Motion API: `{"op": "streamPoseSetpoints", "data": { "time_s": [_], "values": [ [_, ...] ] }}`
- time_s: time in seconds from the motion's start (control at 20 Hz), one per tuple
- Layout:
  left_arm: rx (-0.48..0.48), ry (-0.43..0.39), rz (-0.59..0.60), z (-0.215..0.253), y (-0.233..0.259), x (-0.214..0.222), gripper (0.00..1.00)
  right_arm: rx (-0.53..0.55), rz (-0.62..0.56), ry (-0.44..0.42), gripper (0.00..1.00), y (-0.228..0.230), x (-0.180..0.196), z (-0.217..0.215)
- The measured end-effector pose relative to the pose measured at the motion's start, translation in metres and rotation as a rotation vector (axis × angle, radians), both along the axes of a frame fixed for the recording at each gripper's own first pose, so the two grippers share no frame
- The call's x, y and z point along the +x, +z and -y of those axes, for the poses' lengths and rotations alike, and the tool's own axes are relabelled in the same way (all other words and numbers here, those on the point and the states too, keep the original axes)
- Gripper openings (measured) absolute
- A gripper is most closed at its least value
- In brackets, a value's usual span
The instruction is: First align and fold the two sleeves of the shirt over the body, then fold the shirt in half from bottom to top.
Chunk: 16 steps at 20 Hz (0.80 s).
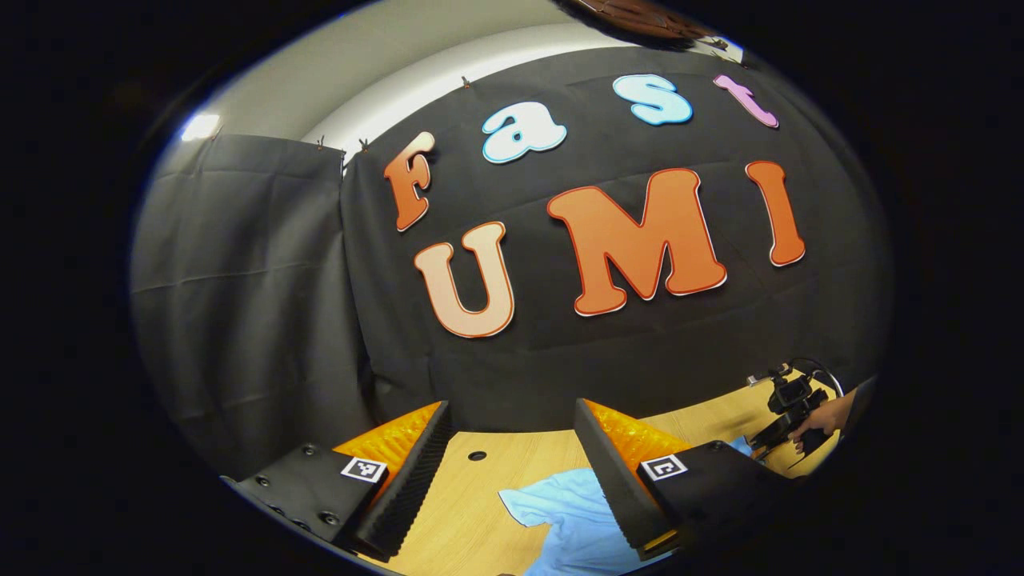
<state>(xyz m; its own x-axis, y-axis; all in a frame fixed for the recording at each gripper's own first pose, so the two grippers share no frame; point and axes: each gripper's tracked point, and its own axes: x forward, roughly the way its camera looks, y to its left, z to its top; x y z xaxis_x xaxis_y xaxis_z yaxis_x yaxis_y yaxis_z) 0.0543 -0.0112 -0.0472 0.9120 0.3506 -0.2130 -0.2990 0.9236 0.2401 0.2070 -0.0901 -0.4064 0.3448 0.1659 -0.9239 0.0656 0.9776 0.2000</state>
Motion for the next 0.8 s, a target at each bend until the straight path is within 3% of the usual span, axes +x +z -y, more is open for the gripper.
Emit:
{"op": "streamPoseSetpoints", "data": {
  "time_s": [0.1,0.35,0.5,0.6,0.7,0.75,0.8],
  "values": [
    [0.004,0.0,0.0,0.0,0.001,0.0,1.0,0.037,0.049,-0.016,0.03,0.013,0.008,0.0],
    [-0.009,0.006,0.005,0.001,0.001,0.0,1.0,0.154,0.124,-0.008,0.01,0.048,0.015,-0.017],
    [-0.016,0.009,0.011,0.001,0.0,-0.001,1.0,0.087,0.169,0.006,0.01,0.045,0.023,-0.008],
    [-0.011,0.008,0.008,0.002,0.0,-0.002,1.0,0.031,0.121,-0.009,0.01,0.031,0.016,0.007],
    [-0.008,0.006,0.001,0.002,-0.002,-0.002,1.0,-0.009,0.097,0.021,0.1,0.021,0.011,0.014],
    [-0.006,0.006,-0.005,0.001,-0.003,-0.002,1.0,-0.033,0.097,0.044,0.26,0.017,0.011,0.015],
    [-0.004,0.007,-0.012,0.001,-0.005,-0.003,1.0,-0.058,0.094,0.063,0.35,0.012,0.011,0.016]
  ]
}}
